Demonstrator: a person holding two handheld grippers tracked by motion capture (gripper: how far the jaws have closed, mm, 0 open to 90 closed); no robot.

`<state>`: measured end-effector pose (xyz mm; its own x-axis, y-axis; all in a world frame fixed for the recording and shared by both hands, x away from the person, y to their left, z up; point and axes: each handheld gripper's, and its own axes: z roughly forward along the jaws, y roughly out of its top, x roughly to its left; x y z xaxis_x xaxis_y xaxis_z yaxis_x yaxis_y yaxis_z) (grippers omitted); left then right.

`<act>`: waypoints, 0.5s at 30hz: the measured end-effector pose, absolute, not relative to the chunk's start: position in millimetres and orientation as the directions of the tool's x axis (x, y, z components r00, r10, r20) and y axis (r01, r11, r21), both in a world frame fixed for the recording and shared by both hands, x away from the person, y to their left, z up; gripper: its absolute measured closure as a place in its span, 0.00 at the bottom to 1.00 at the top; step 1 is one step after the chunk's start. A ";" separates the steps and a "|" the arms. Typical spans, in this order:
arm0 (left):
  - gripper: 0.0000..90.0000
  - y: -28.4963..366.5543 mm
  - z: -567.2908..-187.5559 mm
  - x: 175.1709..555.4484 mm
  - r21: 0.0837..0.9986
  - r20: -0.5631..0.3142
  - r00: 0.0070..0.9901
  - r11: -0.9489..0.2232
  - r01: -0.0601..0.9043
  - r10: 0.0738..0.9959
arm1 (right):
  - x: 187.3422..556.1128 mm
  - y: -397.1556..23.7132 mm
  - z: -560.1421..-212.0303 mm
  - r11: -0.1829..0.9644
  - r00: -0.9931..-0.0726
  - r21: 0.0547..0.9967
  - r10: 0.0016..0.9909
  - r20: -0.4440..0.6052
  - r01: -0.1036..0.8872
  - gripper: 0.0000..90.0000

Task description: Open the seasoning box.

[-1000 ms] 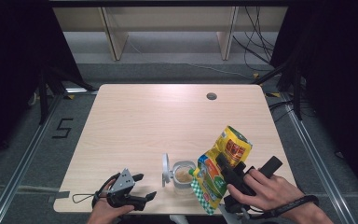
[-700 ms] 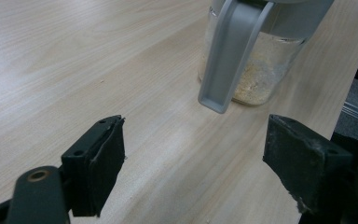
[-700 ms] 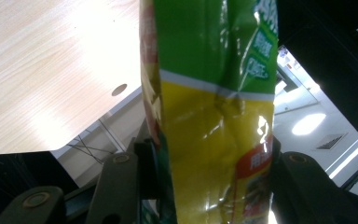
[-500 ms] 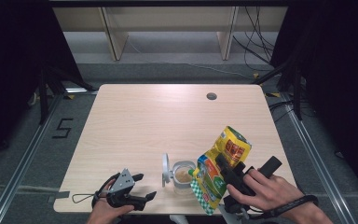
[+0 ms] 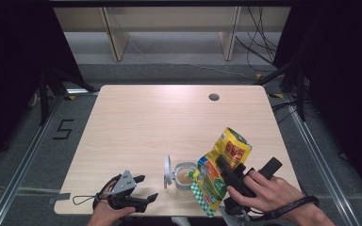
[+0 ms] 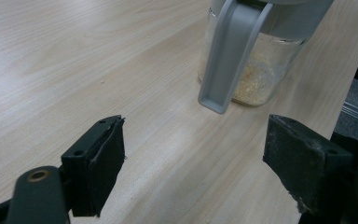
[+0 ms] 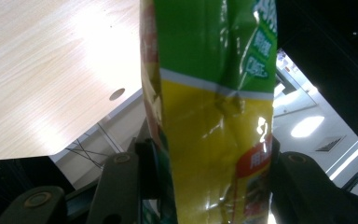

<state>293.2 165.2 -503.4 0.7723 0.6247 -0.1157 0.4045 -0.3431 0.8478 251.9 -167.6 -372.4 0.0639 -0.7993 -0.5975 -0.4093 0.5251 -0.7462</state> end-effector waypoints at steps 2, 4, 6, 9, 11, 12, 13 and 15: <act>0.22 165.2 -503.5 293.0 0.848 -0.116 0.772 -0.343 0.404 0.624 | 252.8 -167.4 -371.4 0.533 0.066 -0.739 -0.792 -0.608 -0.413 0.66; 0.22 166.1 -503.1 294.1 0.852 -0.091 0.782 -0.358 0.382 0.617 | 253.2 -167.9 -370.4 0.534 0.069 -0.740 -0.791 -0.608 -0.408 0.66; 0.22 165.5 -503.3 293.2 0.847 -0.115 0.773 -0.344 0.405 0.624 | 253.7 -168.4 -369.2 0.524 0.062 -0.749 -0.802 -0.594 -0.406 0.66; 0.22 165.6 -503.4 293.6 0.845 -0.108 0.775 -0.352 0.401 0.623 | 253.1 -171.4 -367.8 0.529 0.067 -0.747 -0.797 -0.601 -0.403 0.66; 0.22 165.7 -503.4 294.5 0.850 -0.092 0.782 -0.361 0.384 0.617 | 252.7 -173.6 -368.4 0.525 0.059 -0.752 -0.804 -0.592 -0.399 0.66; 0.22 166.3 -502.7 294.6 0.844 -0.084 0.784 -0.374 0.384 0.615 | 252.2 -174.3 -368.5 0.524 0.061 -0.753 -0.804 -0.592 -0.397 0.66; 0.22 166.4 -502.6 294.6 0.843 -0.081 0.784 -0.378 0.383 0.615 | 251.3 -175.8 -369.0 0.535 0.051 -0.748 -0.799 -0.599 -0.394 0.66; 0.22 166.4 -502.7 294.5 0.843 -0.081 0.783 -0.377 0.383 0.616 | 250.2 -176.0 -369.4 0.527 0.058 -0.749 -0.801 -0.596 -0.402 0.66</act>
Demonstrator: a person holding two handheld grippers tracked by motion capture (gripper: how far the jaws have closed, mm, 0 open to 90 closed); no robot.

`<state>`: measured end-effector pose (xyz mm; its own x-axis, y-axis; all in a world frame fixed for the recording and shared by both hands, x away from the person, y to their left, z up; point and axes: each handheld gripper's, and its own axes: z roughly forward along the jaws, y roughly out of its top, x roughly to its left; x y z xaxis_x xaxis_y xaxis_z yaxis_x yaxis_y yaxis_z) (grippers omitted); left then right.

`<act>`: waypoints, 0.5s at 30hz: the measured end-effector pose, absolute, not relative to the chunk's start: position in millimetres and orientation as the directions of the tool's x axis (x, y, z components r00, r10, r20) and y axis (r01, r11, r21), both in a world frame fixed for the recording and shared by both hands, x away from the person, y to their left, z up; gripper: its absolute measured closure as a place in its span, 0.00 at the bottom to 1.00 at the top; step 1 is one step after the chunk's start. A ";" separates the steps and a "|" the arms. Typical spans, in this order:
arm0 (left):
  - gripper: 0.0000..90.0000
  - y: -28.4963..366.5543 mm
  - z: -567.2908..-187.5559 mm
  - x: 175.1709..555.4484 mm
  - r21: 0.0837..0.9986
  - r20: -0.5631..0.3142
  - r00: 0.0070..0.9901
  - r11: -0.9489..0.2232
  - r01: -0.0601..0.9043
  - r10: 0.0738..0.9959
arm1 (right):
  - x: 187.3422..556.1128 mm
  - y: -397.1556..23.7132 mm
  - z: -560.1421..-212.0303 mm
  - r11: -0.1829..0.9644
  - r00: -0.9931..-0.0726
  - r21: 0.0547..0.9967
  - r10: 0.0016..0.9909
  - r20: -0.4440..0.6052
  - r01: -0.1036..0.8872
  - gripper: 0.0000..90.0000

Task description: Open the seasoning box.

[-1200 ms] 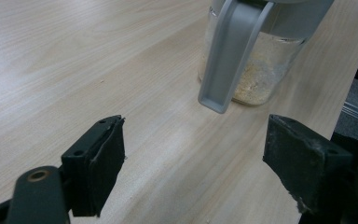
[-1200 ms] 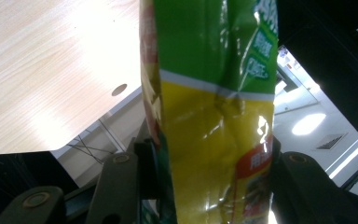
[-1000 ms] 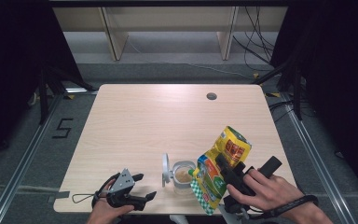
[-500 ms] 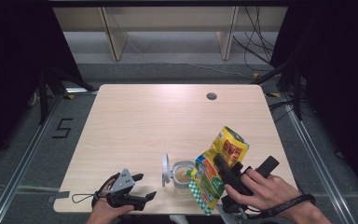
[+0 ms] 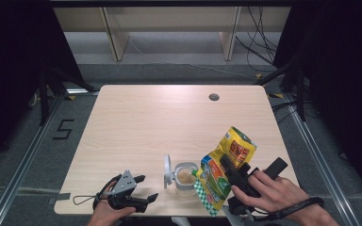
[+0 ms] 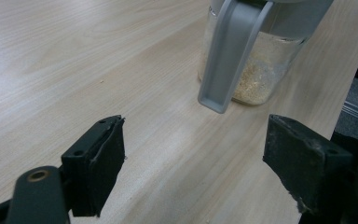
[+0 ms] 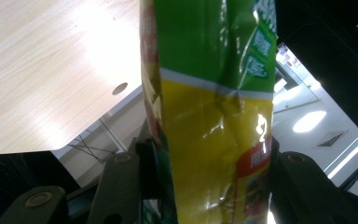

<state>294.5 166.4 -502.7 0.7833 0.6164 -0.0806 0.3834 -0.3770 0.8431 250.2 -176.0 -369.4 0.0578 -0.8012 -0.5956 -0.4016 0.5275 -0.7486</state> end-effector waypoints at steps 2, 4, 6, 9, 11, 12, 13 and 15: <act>0.22 166.3 -502.7 294.3 0.846 -0.080 0.781 -0.372 0.381 0.619 | 248.8 -176.2 -370.3 0.528 0.056 -0.746 -0.801 -0.597 -0.407 0.66; 0.22 165.3 -503.5 293.3 0.848 -0.114 0.772 -0.344 0.404 0.626 | 248.0 -175.9 -371.3 0.529 0.055 -0.743 -0.799 -0.599 -0.410 0.66; 0.22 165.2 -503.7 293.4 0.847 -0.113 0.771 -0.344 0.404 0.626 | 247.8 -175.2 -372.3 0.539 0.051 -0.734 -0.791 -0.609 -0.413 0.66; 0.22 166.3 -502.8 294.0 0.845 -0.084 0.781 -0.370 0.385 0.619 | 248.1 -174.6 -373.4 0.539 0.051 -0.733 -0.791 -0.610 -0.415 0.66; 0.22 165.7 -503.4 293.3 0.845 -0.107 0.774 -0.353 0.402 0.624 | 248.5 -173.6 -373.3 0.538 0.050 -0.732 -0.791 -0.610 -0.418 0.66; 0.22 165.5 -503.5 293.2 0.846 -0.110 0.774 -0.349 0.402 0.624 | 248.2 -173.9 -373.3 0.552 0.045 -0.723 -0.781 -0.623 -0.415 0.66; 0.22 165.4 -503.5 293.3 0.846 -0.113 0.773 -0.347 0.405 0.624 | 248.5 -173.0 -373.0 0.546 0.051 -0.725 -0.783 -0.620 -0.420 0.66; 0.22 165.6 -503.3 293.2 0.848 -0.110 0.773 -0.347 0.401 0.624 | 248.8 -171.7 -372.7 0.540 0.062 -0.729 -0.784 -0.617 -0.420 0.66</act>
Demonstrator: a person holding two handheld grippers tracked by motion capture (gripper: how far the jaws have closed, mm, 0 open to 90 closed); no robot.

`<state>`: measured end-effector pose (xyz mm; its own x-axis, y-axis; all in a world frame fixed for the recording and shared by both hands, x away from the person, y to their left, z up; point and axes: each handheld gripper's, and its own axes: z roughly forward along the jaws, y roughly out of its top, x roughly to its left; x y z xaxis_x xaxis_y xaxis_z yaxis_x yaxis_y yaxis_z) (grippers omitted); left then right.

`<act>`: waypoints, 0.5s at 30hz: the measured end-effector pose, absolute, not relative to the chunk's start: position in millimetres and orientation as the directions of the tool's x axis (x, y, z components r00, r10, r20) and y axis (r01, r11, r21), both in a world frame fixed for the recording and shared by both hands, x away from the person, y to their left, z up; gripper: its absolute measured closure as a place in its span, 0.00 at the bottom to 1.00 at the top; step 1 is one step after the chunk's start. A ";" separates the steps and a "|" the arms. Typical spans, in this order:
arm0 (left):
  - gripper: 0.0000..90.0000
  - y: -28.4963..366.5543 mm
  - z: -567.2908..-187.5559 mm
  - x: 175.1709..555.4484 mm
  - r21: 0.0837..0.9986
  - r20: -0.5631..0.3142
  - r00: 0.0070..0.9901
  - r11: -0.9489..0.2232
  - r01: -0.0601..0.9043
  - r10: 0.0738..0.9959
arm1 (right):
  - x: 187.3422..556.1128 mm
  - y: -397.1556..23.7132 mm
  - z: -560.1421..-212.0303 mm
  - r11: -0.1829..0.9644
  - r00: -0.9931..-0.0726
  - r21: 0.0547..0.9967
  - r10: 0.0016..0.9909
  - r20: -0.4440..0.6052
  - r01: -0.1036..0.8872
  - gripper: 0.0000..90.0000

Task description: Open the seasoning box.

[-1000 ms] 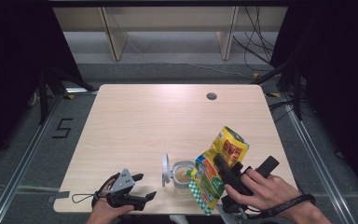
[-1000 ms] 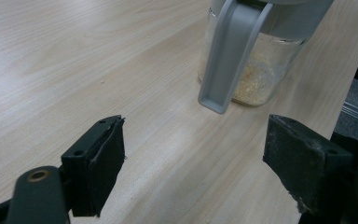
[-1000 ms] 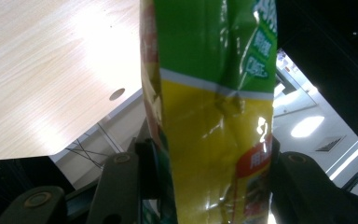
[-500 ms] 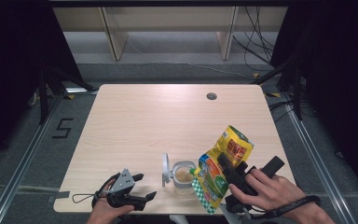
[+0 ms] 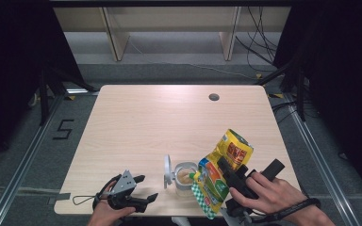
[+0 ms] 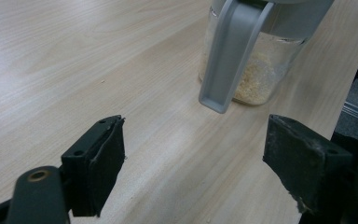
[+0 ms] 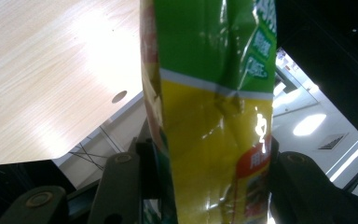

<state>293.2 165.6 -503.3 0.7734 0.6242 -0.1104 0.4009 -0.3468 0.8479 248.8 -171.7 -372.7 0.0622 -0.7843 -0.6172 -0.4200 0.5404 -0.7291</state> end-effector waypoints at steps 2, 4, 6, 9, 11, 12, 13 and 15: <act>0.22 166.1 -503.0 294.1 0.852 -0.090 0.782 -0.359 0.381 0.616 | 249.1 -171.0 -372.6 0.541 0.060 -0.728 -0.784 -0.617 -0.420 0.66; 0.22 166.0 -503.1 294.1 0.851 -0.092 0.781 -0.359 0.383 0.617 | 249.5 -170.7 -372.5 0.539 0.055 -0.730 -0.788 -0.614 -0.420 0.66; 0.22 166.5 -502.5 294.0 0.847 -0.083 0.782 -0.370 0.382 0.617 | 250.1 -169.8 -372.2 0.540 0.058 -0.730 -0.786 -0.615 -0.420 0.66; 0.22 166.0 -503.1 294.0 0.852 -0.091 0.781 -0.358 0.382 0.618 | 251.7 -168.9 -370.3 0.550 0.059 -0.721 -0.776 -0.627 -0.422 0.66; 0.22 166.1 -503.1 294.0 0.852 -0.091 0.781 -0.357 0.382 0.618 | 253.7 -170.0 -371.3 0.579 0.046 -0.692 -0.752 -0.658 -0.431 0.66; 0.22 166.1 -503.1 294.0 0.853 -0.091 0.781 -0.357 0.382 0.618 | 254.0 -168.8 -368.2 0.550 0.060 -0.724 -0.778 -0.625 -0.416 0.66; 0.22 165.7 -503.4 293.9 0.856 -0.088 0.778 -0.353 0.379 0.622 | 254.9 -168.9 -368.0 0.542 0.058 -0.729 -0.785 -0.617 -0.417 0.67; 0.22 166.0 -503.1 294.0 0.852 -0.092 0.781 -0.357 0.383 0.617 | 256.0 -169.8 -367.1 0.541 0.058 -0.732 -0.787 -0.614 -0.414 0.67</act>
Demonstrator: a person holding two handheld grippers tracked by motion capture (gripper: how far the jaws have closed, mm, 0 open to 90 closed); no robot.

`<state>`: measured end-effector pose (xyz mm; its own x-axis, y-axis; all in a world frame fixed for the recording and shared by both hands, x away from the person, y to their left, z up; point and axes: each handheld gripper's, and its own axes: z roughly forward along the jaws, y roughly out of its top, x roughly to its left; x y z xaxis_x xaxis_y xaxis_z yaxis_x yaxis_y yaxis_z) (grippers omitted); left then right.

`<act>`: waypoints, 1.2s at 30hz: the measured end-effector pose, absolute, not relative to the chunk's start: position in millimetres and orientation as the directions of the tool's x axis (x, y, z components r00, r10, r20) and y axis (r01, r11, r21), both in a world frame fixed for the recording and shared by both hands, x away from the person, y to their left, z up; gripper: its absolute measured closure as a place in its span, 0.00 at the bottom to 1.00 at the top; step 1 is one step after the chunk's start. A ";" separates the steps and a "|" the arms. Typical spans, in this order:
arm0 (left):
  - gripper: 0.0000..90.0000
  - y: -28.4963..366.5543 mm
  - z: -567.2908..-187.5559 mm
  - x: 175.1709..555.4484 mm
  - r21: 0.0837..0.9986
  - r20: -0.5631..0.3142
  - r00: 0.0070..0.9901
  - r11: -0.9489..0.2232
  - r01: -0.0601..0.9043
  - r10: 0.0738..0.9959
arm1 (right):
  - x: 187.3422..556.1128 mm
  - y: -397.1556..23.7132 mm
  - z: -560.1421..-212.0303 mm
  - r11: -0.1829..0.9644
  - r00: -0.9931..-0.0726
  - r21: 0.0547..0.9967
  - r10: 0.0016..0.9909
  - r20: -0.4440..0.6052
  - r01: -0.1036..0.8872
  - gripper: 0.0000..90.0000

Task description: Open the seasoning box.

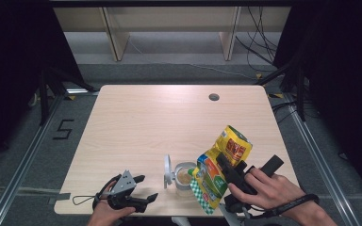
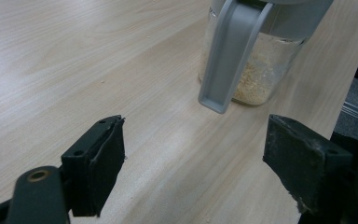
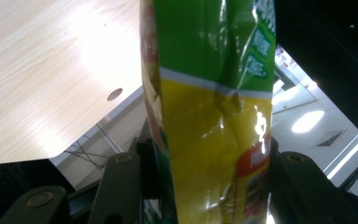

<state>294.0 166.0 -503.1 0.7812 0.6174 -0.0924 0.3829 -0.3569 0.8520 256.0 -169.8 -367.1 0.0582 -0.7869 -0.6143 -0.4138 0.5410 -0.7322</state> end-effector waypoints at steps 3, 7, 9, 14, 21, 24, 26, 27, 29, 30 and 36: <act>0.22 166.4 -502.6 294.0 0.849 -0.084 0.782 -0.367 0.381 0.617 | 255.2 -171.3 -366.2 0.546 0.060 -0.730 -0.783 -0.619 -0.411 0.67; 0.22 166.5 -502.7 294.1 0.847 -0.081 0.782 -0.371 0.381 0.618 | 252.5 -176.0 -368.8 0.571 0.042 -0.711 -0.767 -0.640 -0.411 0.67; 0.22 165.7 -503.2 293.3 0.844 -0.098 0.774 -0.360 0.398 0.625 | 251.5 -176.4 -368.0 0.556 0.045 -0.727 -0.781 -0.622 -0.403 0.67; 0.22 165.5 -503.2 292.9 0.844 -0.104 0.770 -0.354 0.403 0.629 | 250.7 -177.7 -369.5 0.557 0.046 -0.726 -0.780 -0.624 -0.404 0.67; 0.22 167.0 -503.0 294.4 0.852 -0.077 0.780 -0.366 0.375 0.620 | 251.2 -175.9 -371.4 0.551 0.045 -0.723 -0.782 -0.622 -0.418 0.67; 0.22 167.3 -501.9 293.9 0.846 -0.082 0.783 -0.373 0.382 0.617 | 250.3 -176.7 -373.0 0.575 0.036 -0.701 -0.762 -0.647 -0.421 0.67; 0.22 167.2 -501.7 293.6 0.849 -0.082 0.781 -0.367 0.380 0.619 | 250.5 -175.9 -373.7 0.579 0.036 -0.696 -0.757 -0.652 -0.424 0.67; 0.22 167.4 -501.8 293.7 0.849 -0.083 0.781 -0.366 0.381 0.619 | 250.5 -176.1 -373.7 0.586 0.030 -0.694 -0.755 -0.655 -0.418 0.67; 0.22 167.1 -502.3 293.0 0.843 -0.109 0.771 -0.352 0.406 0.628 | 251.9 -174.0 -373.8 0.574 0.039 -0.696 -0.759 -0.650 -0.430 0.67; 0.22 167.2 -502.3 293.1 0.844 -0.109 0.771 -0.352 0.405 0.627 | 252.0 -174.1 -373.9 0.579 0.038 -0.695 -0.756 -0.654 -0.427 0.67; 0.22 167.6 -502.0 294.1 0.849 -0.082 0.781 -0.367 0.381 0.620 | 252.1 -174.9 -370.4 0.579 0.041 -0.699 -0.758 -0.652 -0.419 0.67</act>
